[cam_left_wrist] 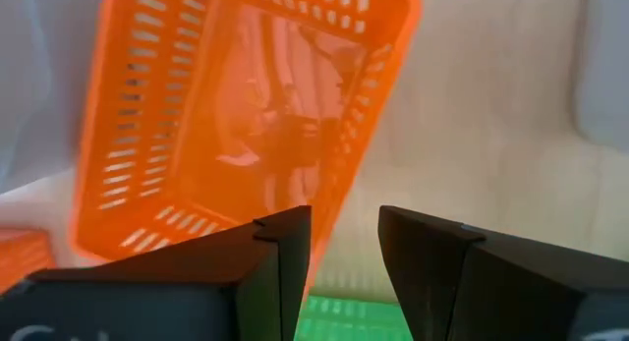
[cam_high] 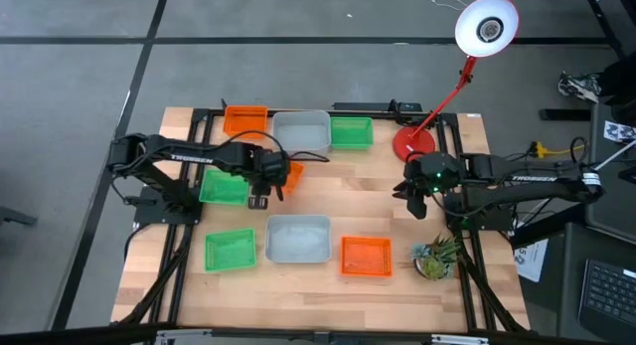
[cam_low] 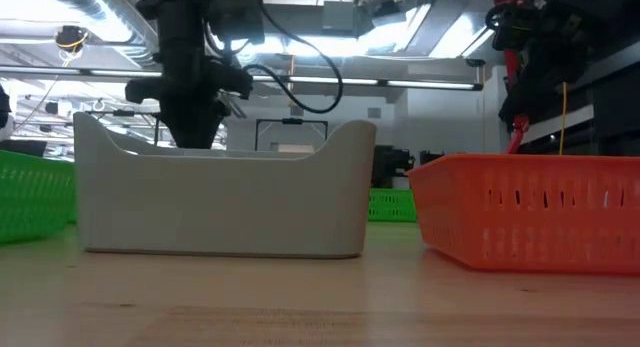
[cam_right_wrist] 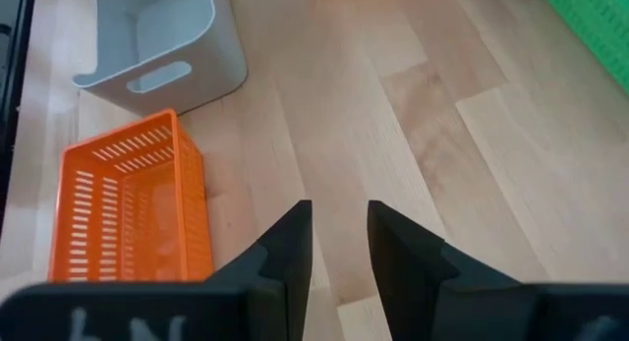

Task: Stack baskets by color
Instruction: Stack the center orange bin on the top left orange bin

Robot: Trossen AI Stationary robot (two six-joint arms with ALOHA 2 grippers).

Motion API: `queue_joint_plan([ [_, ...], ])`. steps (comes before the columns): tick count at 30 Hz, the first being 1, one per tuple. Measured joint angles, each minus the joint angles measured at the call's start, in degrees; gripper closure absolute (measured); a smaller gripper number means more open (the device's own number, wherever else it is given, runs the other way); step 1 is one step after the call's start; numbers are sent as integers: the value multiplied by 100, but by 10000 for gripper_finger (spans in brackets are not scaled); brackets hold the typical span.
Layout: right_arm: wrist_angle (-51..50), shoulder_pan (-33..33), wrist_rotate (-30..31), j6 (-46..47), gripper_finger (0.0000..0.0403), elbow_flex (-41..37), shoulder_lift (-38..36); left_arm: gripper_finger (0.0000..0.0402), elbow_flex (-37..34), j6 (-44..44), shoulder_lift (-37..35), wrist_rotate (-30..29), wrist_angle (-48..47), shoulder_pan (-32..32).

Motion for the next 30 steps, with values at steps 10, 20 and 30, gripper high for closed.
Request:
queue_joint_plan([
  [10,36,0,-2,-2,303,0,3,286,0,307,497,-39,144,0],
  [20,40,2,-46,-5,303,0,4,312,0,371,1007,20,783,-26],
  [30,26,9,-46,-3,303,0,7,400,1070,-52,197,-1062,-1001,-545],
])
